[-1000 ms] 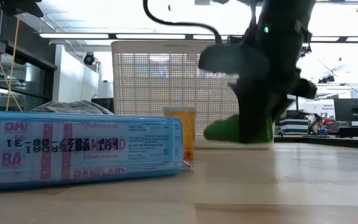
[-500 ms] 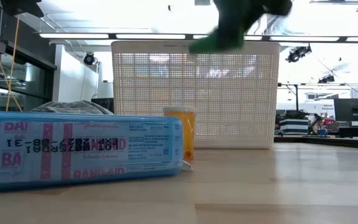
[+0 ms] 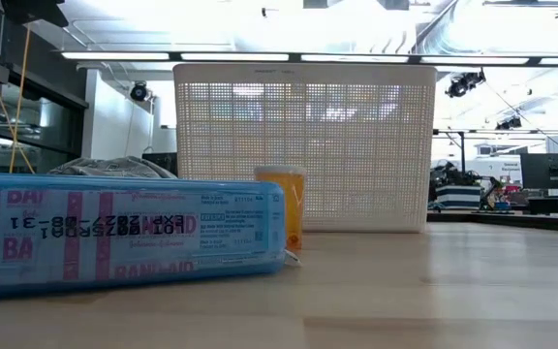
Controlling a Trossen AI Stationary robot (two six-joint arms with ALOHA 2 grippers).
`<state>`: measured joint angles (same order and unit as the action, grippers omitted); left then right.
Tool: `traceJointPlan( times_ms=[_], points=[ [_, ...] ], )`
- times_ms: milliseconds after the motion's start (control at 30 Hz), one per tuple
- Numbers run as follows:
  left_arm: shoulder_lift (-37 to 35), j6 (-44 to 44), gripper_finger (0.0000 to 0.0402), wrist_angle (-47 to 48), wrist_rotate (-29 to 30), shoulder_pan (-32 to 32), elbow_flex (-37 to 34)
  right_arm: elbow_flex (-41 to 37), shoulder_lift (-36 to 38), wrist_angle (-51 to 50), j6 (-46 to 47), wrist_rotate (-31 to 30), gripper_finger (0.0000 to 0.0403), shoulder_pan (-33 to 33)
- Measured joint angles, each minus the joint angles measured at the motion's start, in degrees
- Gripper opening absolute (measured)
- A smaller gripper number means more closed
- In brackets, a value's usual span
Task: Pick & place medical supplies in basket/bin
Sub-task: Put the rolled green bandage into the white bin
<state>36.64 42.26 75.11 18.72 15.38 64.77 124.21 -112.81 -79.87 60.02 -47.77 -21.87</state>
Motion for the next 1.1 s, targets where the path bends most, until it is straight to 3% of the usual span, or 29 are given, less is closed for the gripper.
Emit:
traceJointPlan(
  times_ms=[200,567,1100],
  points=[
    [0.0,0.0,0.0211,0.0,0.1,0.0,0.0,2.2,0.0,0.5,-2.6,-4.3,0.0035,0.3],
    [0.0,0.0,0.0211,0.0,0.5,0.0,0.0,2.2,0.0,0.4,-4.9,-4.4,0.0035,2.6],
    [0.0,0.3,0.0211,-0.2,0.5,0.0,0.0,2.2,2.0,-0.1,-16.5,-1.2,0.0035,15.8]
  ],
)
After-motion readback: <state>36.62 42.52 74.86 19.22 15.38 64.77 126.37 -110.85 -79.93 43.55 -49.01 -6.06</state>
